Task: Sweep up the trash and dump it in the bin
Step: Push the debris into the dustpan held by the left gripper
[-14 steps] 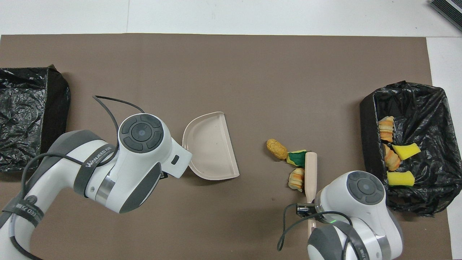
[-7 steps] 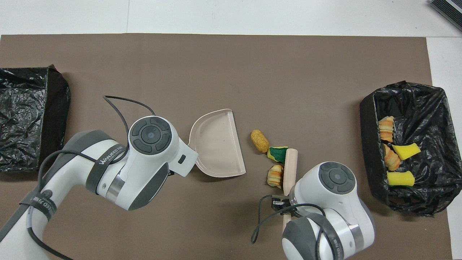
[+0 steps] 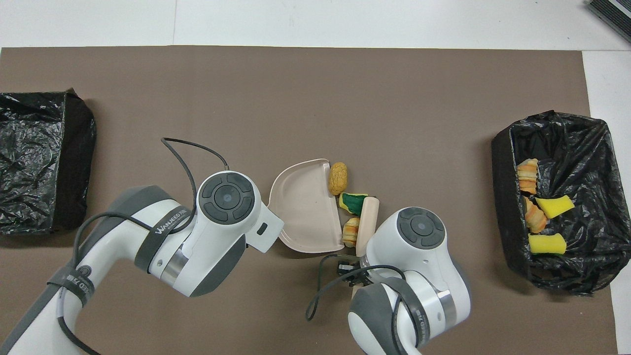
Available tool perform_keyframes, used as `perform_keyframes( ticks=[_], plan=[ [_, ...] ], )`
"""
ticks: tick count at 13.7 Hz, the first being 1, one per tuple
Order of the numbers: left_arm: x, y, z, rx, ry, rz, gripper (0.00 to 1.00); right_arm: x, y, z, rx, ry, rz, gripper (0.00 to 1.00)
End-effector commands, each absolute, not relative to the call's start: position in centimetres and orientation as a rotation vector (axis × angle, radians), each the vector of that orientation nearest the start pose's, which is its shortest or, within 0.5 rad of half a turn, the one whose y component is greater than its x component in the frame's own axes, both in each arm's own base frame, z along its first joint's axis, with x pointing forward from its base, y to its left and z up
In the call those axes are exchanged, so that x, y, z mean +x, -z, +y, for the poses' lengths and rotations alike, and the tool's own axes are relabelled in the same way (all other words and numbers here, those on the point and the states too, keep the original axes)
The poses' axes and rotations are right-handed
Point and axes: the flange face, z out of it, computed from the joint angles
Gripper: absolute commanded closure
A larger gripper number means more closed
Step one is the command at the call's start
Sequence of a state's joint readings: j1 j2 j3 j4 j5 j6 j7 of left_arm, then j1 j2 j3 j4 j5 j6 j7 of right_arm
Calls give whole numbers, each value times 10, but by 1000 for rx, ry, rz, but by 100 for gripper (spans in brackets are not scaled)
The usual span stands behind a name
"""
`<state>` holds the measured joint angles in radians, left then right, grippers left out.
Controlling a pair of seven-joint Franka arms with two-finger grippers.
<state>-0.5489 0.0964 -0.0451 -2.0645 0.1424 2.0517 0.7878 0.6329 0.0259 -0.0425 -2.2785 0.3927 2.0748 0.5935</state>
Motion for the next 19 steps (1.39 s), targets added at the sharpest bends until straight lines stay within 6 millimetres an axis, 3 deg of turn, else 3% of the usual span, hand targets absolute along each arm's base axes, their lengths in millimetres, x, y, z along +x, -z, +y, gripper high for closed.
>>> perform_keyframes(
  ticks=[1, 4, 5, 8, 12, 15, 17, 18, 19],
  plan=[
    [451, -381, -305, -2214, -170, 2041, 100, 403, -339, 327, -2852, -519, 271, 100],
    [453, -380, -304, -2217, -159, 2038, 100, 406, -364, 361, -2802, -504, 208, 100],
    [454, -380, -303, -2220, -157, 2036, 100, 405, -371, 361, -2799, -504, 203, 100],
    [466, -378, -289, -2268, -157, 1989, 100, 411, -391, 326, -2833, -596, 176, 100],
    [469, -379, -286, -2273, -153, 1982, 100, 430, -400, 281, -3081, -531, 57, 100],
    [470, -379, -286, -2327, -146, 1928, 100, 461, -398, 251, -3144, -449, -59, 100],
    [467, -378, -286, -2344, -171, 1902, 100, 482, -401, 245, -3130, -419, -96, 100],
    [466, -377, -288, -2342, -162, 1904, 94, 492, -396, 246, -3118, -411, -86, 100],
    [464, -378, -288, -2343, -168, 1902, 68, 501, -389, 247, -3109, -385, -92, 100]
  ],
)
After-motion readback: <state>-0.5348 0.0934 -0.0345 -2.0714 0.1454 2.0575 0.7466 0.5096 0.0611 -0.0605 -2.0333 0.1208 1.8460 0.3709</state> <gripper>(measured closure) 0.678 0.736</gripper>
